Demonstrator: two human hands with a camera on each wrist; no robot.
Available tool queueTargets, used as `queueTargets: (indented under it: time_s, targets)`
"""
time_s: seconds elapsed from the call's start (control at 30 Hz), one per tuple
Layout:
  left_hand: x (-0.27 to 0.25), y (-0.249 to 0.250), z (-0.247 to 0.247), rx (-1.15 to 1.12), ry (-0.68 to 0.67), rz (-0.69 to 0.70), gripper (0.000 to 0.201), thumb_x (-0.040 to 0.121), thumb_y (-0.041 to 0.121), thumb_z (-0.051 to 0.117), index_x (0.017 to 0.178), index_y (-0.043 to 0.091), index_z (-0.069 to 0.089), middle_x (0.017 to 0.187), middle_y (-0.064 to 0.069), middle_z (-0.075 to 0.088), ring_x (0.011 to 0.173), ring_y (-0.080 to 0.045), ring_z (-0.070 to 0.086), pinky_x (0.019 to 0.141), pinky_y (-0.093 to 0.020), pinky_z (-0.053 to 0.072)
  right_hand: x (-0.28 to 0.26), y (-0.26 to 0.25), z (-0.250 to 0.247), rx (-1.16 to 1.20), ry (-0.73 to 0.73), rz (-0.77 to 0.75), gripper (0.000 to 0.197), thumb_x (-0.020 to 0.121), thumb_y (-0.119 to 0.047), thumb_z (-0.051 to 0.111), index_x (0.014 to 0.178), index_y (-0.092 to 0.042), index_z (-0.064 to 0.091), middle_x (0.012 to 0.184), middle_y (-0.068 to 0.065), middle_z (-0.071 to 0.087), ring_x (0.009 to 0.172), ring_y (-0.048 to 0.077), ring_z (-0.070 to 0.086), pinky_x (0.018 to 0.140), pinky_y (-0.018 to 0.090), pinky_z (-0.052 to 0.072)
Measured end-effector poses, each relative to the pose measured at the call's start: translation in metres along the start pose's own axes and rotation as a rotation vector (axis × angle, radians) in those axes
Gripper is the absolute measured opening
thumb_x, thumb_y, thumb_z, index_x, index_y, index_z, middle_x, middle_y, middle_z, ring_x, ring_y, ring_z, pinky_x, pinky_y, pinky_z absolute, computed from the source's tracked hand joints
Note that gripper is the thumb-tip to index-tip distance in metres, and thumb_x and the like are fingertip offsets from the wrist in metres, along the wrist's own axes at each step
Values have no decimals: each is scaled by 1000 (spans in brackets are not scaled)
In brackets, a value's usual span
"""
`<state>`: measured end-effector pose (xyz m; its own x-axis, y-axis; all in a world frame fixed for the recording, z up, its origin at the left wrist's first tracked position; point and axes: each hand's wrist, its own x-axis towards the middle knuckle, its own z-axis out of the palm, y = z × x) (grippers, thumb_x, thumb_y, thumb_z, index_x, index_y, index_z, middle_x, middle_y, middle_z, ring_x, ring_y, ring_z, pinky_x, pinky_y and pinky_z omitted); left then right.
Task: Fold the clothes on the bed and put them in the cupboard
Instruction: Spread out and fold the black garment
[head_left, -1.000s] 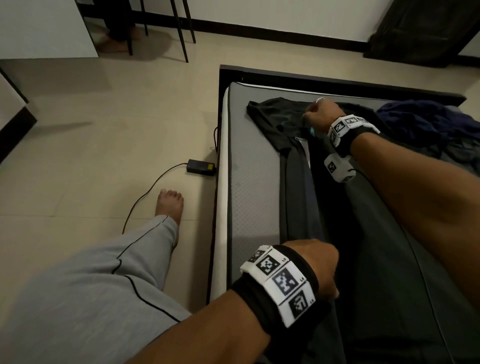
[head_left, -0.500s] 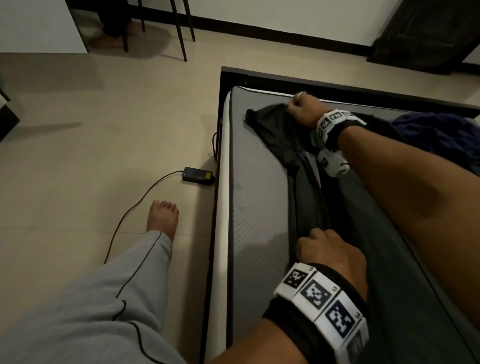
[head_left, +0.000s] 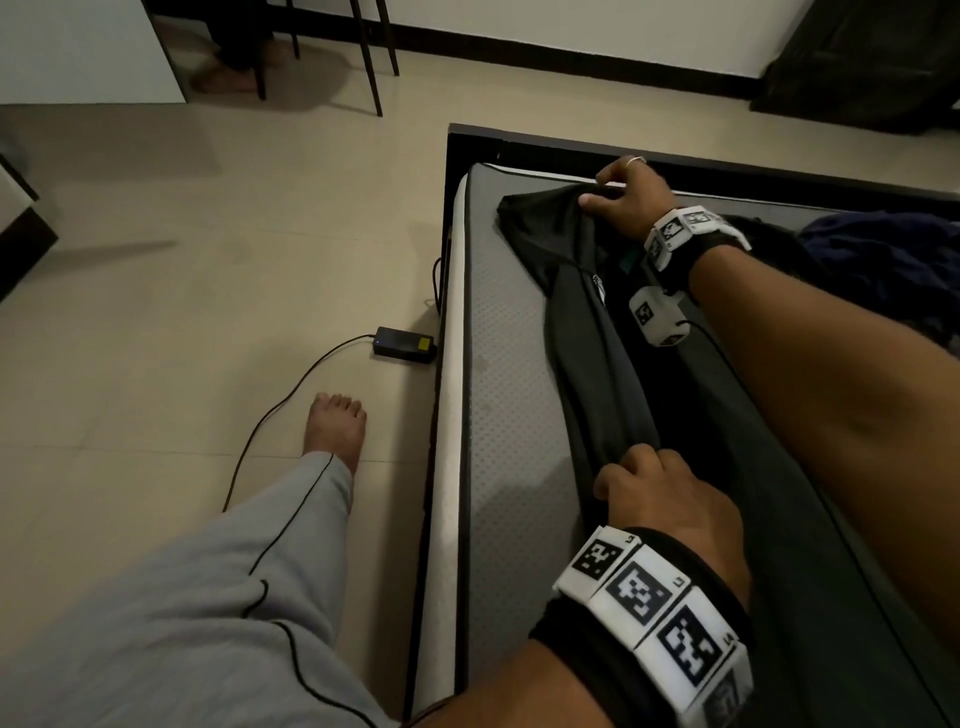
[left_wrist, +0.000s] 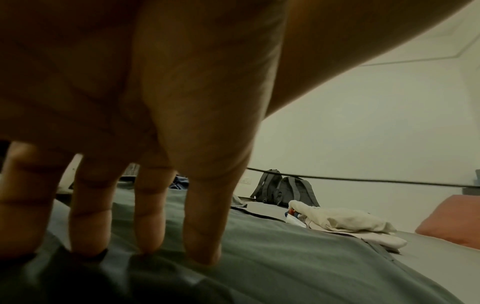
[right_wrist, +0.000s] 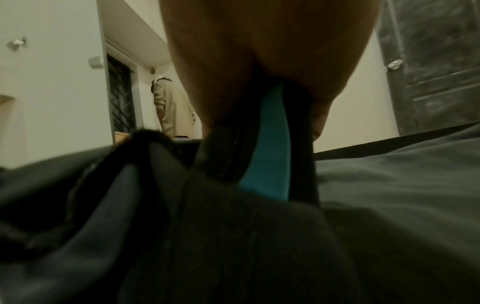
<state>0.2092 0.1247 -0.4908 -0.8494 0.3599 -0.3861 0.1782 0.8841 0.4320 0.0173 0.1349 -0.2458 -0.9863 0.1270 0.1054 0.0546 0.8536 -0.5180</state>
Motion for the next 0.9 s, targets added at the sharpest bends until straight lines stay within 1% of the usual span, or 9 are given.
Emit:
queueTargets:
  time_s: [0.13, 0.27, 0.43, 0.5, 0.57, 0.63, 0.67, 0.8, 0.9]
  targets:
    - [13, 3, 13, 81, 74, 107, 25, 91, 48, 28, 103, 32, 43, 91, -7, 55, 89, -44, 53, 73, -88, 15, -8, 14, -18, -116, -63, 32, 56, 84, -42, 78, 129, -19, 55, 135, 9, 56, 123, 28, 55, 99, 39, 47]
    - [-36, 16, -28, 232, 157, 238, 49, 94, 63, 9, 112, 32, 42, 100, -7, 57, 100, -41, 53, 76, -84, 14, -19, 21, -32, -116, 130, 145, 64, 89, -50, 69, 138, -15, 49, 138, 10, 51, 126, 31, 51, 102, 44, 46]
    - [-82, 9, -69, 166, -44, 36, 104, 60, 96, -14, 117, 32, 46, 114, 1, 61, 110, -40, 50, 90, -71, 19, -51, 21, -34, -173, -310, 506, 76, 76, -80, 61, 106, -11, 61, 98, 10, 70, 87, 29, 66, 69, 34, 51]
    - [-131, 10, -107, 187, -26, 24, 85, 75, 90, 7, 113, 29, 53, 115, 1, 63, 107, -36, 54, 87, -63, 30, -61, 24, -29, -90, -380, 540, 70, 74, -79, 65, 99, -13, 62, 92, 8, 69, 81, 26, 66, 66, 33, 52]
    - [-187, 21, -145, 144, -62, 81, 42, 99, 54, 40, 105, 19, 63, 112, -4, 65, 103, -31, 60, 71, -45, 42, -66, 27, -23, -11, -378, 507, 56, 76, -64, 75, 93, -12, 64, 84, 6, 69, 71, 21, 64, 61, 31, 52]
    - [-228, 33, -167, 97, -58, 107, 13, 97, 17, 58, 87, 11, 60, 107, -9, 65, 102, -30, 65, 61, -36, 42, -66, 30, -18, 59, -411, 451, 35, 78, -43, 83, 89, -13, 68, 80, 4, 70, 65, 17, 64, 57, 27, 50]
    - [-241, 36, -175, 98, -59, 102, 20, 95, 11, 60, 76, 12, 52, 104, -10, 64, 103, -30, 65, 62, -36, 42, -67, 31, -19, 75, -428, 430, 24, 80, -32, 83, 86, -14, 69, 78, 3, 69, 64, 15, 64, 54, 25, 49]
    - [-247, 31, -183, 20, -28, 81, 17, 93, 10, 60, 78, 14, 52, 105, -10, 66, 102, -29, 66, 65, -35, 43, -72, 34, -21, 112, -380, 387, 6, 87, -8, 68, 84, -11, 64, 77, 8, 64, 59, 12, 62, 44, 20, 46]
    - [-252, 28, -185, -13, 26, 100, 21, 93, 20, 61, 77, 16, 48, 96, -9, 63, 99, -29, 67, 65, -34, 44, -72, 38, -22, 184, -342, 404, 14, 90, -23, 68, 97, -10, 66, 83, 7, 67, 64, 15, 63, 53, 24, 49]
